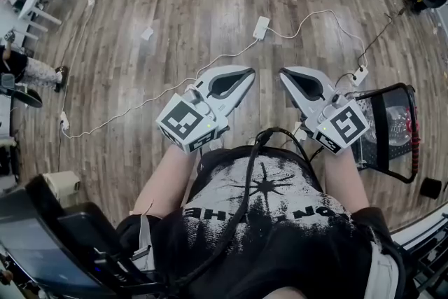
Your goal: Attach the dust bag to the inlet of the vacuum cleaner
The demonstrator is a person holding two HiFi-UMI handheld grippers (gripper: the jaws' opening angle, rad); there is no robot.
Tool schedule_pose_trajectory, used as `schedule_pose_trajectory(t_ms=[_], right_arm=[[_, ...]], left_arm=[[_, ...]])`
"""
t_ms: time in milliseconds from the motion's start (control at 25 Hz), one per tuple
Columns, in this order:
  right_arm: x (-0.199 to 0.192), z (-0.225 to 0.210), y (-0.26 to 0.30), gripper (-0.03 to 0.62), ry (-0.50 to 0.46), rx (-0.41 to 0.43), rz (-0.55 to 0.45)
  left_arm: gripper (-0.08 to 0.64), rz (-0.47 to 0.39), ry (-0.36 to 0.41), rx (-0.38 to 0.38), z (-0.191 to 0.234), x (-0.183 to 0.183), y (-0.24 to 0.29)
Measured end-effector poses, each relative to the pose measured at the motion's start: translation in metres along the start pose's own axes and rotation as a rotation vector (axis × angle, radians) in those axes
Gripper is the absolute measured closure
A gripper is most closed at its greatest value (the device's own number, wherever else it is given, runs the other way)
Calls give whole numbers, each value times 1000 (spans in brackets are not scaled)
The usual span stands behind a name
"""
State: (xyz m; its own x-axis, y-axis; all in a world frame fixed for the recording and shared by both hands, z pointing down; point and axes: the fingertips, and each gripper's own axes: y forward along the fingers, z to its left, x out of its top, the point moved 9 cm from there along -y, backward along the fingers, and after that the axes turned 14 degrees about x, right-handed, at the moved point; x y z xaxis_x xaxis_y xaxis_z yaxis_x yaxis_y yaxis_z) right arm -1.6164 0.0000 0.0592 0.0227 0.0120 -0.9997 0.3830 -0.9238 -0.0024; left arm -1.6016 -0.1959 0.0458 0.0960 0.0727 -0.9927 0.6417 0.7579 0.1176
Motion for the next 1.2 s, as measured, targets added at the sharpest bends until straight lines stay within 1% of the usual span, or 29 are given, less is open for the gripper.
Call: schedule_pose_trajectory(t_ms=[120,400,800,1080,1200], right_arm=[[-3,-3,0,584,-8,-2,9],[-1,-5,-5,584,-20,-10,-7],[-2,-12,-36,584,-28,-20,-11],[-1,-15,-45,584,-26,-25,-37],[-3,-21,-42,584,-27,-28,-32]], left_arm=[[560,5,2,-1,0,-1,4],[560,12,4,-4,-3,1,9],[560,18,24,-9,-23,7,29],[560,21,24,-3,-24,6,32],[560,27,21,-5,-18,3,35]])
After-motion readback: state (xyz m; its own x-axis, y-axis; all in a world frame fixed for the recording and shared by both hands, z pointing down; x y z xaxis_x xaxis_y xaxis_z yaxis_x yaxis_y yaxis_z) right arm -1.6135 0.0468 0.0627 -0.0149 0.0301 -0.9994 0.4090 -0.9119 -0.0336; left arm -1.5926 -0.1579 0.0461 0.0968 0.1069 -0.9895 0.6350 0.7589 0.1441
